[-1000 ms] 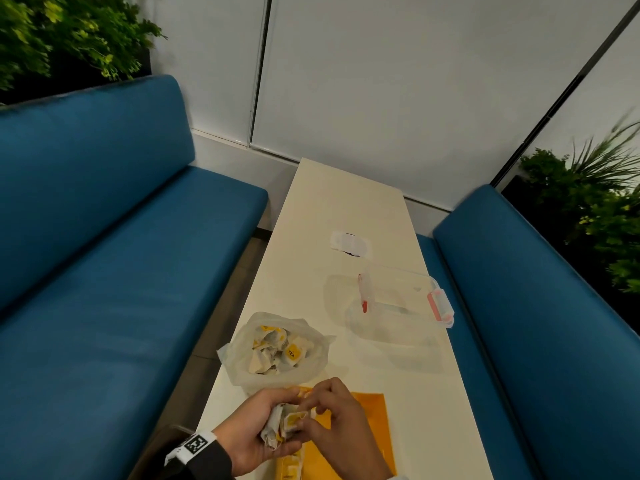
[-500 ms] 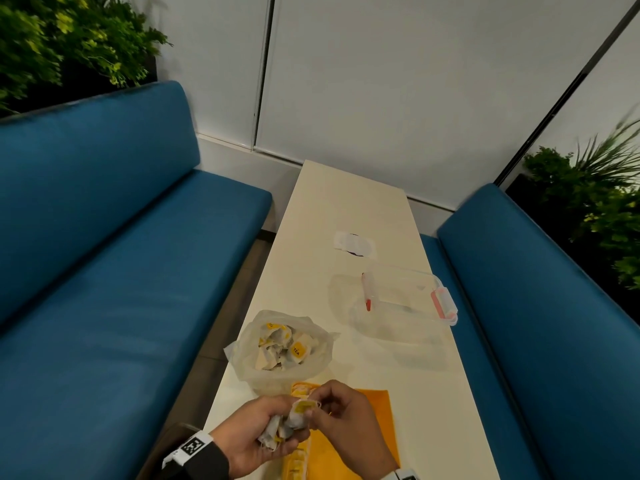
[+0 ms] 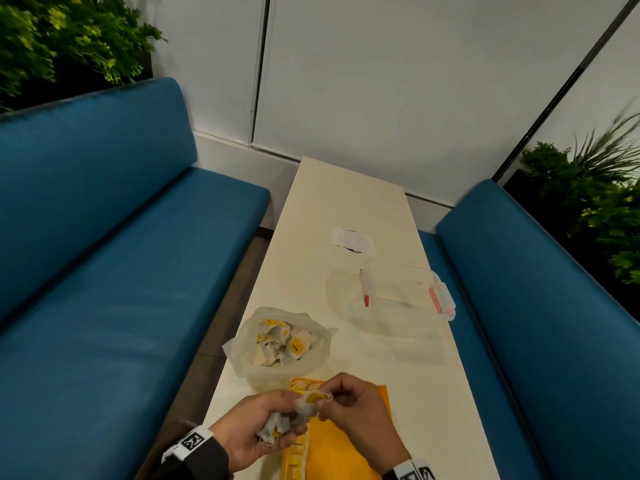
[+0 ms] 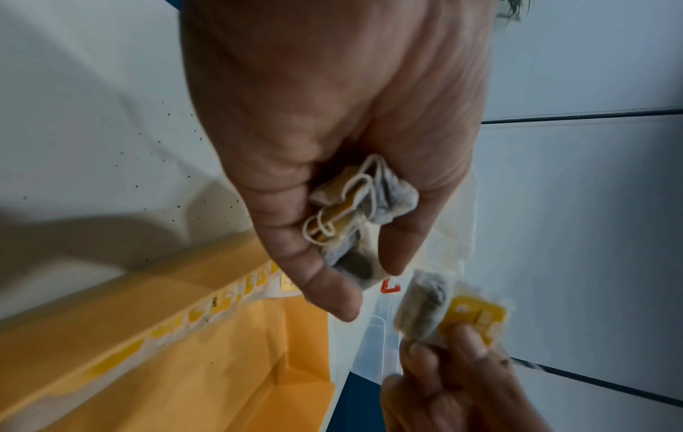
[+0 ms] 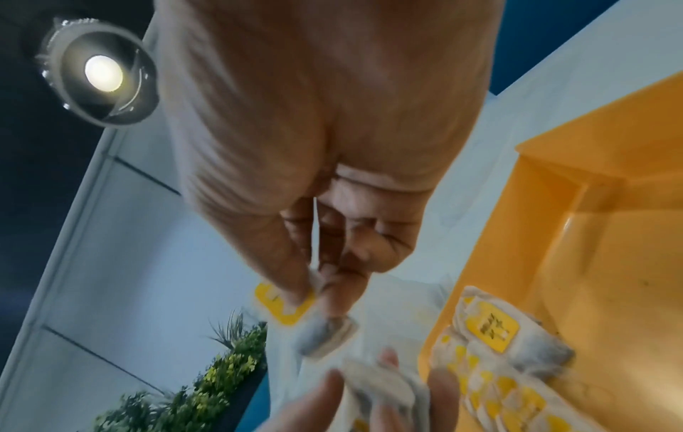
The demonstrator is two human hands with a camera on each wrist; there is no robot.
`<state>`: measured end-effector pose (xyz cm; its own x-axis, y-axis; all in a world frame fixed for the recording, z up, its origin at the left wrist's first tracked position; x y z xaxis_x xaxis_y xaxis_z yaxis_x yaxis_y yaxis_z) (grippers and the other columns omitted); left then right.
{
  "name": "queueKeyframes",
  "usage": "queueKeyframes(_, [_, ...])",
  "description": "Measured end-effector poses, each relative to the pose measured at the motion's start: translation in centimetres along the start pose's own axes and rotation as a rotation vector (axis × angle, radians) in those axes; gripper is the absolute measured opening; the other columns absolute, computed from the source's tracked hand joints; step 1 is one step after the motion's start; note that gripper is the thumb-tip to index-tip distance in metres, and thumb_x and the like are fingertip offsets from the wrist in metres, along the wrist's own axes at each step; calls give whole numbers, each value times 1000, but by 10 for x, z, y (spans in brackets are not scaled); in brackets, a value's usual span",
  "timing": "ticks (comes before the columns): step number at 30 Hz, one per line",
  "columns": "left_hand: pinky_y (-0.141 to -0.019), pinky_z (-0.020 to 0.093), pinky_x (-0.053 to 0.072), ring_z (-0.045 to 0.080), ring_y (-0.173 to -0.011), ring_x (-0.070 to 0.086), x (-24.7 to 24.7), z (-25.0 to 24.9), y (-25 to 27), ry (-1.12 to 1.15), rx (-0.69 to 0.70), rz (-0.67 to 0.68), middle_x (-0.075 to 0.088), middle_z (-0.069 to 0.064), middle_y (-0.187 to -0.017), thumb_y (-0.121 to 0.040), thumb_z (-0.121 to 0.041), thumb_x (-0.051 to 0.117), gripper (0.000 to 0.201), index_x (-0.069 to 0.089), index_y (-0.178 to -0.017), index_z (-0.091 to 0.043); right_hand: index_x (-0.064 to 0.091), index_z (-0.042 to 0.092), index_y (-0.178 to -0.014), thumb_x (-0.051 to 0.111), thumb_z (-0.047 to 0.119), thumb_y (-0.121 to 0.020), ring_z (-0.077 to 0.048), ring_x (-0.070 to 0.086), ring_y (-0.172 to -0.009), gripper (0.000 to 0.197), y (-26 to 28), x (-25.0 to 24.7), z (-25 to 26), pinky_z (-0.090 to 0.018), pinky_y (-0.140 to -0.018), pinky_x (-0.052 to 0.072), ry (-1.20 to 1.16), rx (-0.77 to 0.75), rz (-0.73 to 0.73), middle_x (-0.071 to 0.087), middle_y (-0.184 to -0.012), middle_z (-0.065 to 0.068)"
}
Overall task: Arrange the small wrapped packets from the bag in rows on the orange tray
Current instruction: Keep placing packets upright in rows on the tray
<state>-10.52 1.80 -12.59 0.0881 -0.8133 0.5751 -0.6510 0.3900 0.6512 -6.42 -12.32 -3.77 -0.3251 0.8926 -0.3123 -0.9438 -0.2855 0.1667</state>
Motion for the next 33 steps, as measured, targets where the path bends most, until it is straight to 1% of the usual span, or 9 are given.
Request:
queueKeyframes(2, [-59,32,58,29,-75,70,-4,-2,2,6,10,-26,72,23,-98,-85,-7,73,37,68,-121,1,67,4,-80,73,1,-80,-17,64,-59,7,-5,-15,-6,-26,-60,50,41,39,-63,69,-65,-15])
queueKeyframes(5, [-61,32,59,29,-75,70,-9,-3,4,27,16,-42,73,24,-105,-85,-8,74,36,69,-120,-1,63,2,-85,66,1,-86,-11,63,-54,3,-11,-28,-32,-19,-50,43,159,168,-59,69,-74,-24])
queueKeyframes(10, [-58,32,58,29,-73,69,-13,-5,5,59,32,-43,71,27,-105,-88,-5,70,35,66,-122,1,58,8,-87,58,-1,-88,-16,66,-55,9,-18,-27,-87,-26,-46,43,211,343,26,71,-69,-15])
queueKeyframes(12, [-58,32,58,29,-75,69,-13,-4,5,51,33,-36,71,26,-104,-88,-6,70,35,66,-122,1,58,9,-85,59,-2,-87,-18,66,-53,11,-20,-22,-100,-26,-44,43,219,378,47,71,-68,-18])
queueKeyframes(17, [-58,33,59,32,-80,70,-16,-1,3,43,22,-51,71,27,-105,-89,-6,70,33,66,-121,2,57,8,-90,60,0,-89,-18,66,-51,9,-23,-6,-111,-23,-38,42,231,444,83,68,-61,-7])
queueKeyframes(22, [-60,33,59,33,-82,71,-16,0,2,37,14,-50,71,26,-105,-89,-6,71,34,66,-122,1,60,9,-88,63,4,-86,-19,68,-54,6,-32,3,-119,-25,-41,45,275,470,68,71,-67,-13])
queueKeyframes(26, [-63,34,58,33,-83,71,-15,0,1,23,17,-52,72,24,-100,-88,-7,72,35,66,-122,1,59,14,-73,67,4,-77,-20,64,-54,14,-38,2,-125,-26,-46,48,300,495,-13,71,-64,-14])
queueKeyframes(29, [-64,35,60,33,-85,72,-16,0,0,19,14,-59,73,24,-100,-87,-8,73,36,66,-122,2,58,16,-63,68,5,-72,-19,60,-54,16,-40,0,-127,-29,-51,48,326,512,-82,73,-71,-19])
queueKeyframes(33, [-63,34,60,33,-88,72,-18,0,-1,8,6,-66,73,24,-102,-86,-10,75,39,67,-122,2,63,13,-62,69,11,-71,-16,57,-51,10,-46,1,-131,-29,-53,49,333,518,-123,73,-66,-12])
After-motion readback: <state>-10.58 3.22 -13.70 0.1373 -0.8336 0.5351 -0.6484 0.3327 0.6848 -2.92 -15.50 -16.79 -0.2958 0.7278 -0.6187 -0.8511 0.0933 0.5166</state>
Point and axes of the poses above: each hand's wrist, its own y-axis away from the middle knuckle, its own x-axis out of the palm, z = x × y, the point moved 8 cm from there along -y, towards the middle knuckle
